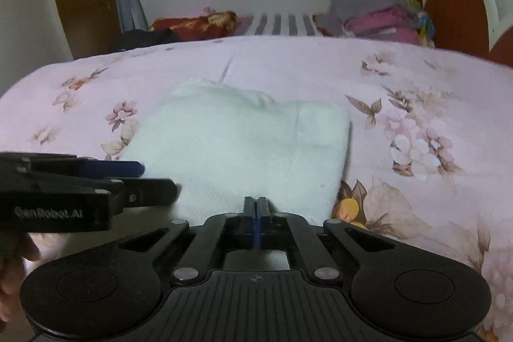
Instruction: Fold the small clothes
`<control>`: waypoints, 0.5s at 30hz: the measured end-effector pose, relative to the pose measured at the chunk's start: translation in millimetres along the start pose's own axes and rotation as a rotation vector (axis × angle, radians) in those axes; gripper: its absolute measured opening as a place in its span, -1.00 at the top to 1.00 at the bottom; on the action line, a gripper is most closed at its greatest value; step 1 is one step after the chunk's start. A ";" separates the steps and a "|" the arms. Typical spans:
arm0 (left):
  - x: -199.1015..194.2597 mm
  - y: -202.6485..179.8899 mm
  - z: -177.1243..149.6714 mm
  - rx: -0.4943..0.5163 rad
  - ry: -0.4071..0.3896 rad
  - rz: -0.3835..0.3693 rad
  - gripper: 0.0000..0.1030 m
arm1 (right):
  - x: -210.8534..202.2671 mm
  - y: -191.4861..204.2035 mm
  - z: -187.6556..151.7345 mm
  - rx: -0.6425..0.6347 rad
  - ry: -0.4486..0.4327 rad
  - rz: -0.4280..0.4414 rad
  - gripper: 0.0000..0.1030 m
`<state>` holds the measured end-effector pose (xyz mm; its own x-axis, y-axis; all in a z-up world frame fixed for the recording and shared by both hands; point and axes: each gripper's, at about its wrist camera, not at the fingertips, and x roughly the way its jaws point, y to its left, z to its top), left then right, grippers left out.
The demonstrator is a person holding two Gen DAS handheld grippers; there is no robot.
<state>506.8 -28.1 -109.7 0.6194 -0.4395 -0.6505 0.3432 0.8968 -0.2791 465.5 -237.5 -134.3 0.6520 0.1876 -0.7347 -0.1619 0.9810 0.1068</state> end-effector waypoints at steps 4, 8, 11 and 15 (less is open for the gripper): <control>-3.1 3.7 14.3 0.018 -0.090 0.039 0.00 | -23.7 -2.7 14.3 0.022 -0.122 0.014 1.00; 23.8 19.9 36.8 -0.034 -0.081 0.043 0.02 | -11.8 -4.9 41.8 0.032 -0.180 0.033 1.00; 45.6 25.7 37.9 -0.067 -0.005 0.012 0.01 | 36.3 -15.9 51.6 0.046 -0.036 0.027 1.00; 29.5 17.7 43.7 -0.018 -0.063 0.037 0.05 | 43.2 -25.0 53.0 0.060 -0.005 0.047 1.00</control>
<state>562.0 -27.4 -102.9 0.6747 -0.4079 -0.6152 0.3072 0.9130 -0.2684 537.0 -251.3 -133.1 0.6484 0.2341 -0.7245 -0.1484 0.9722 0.1813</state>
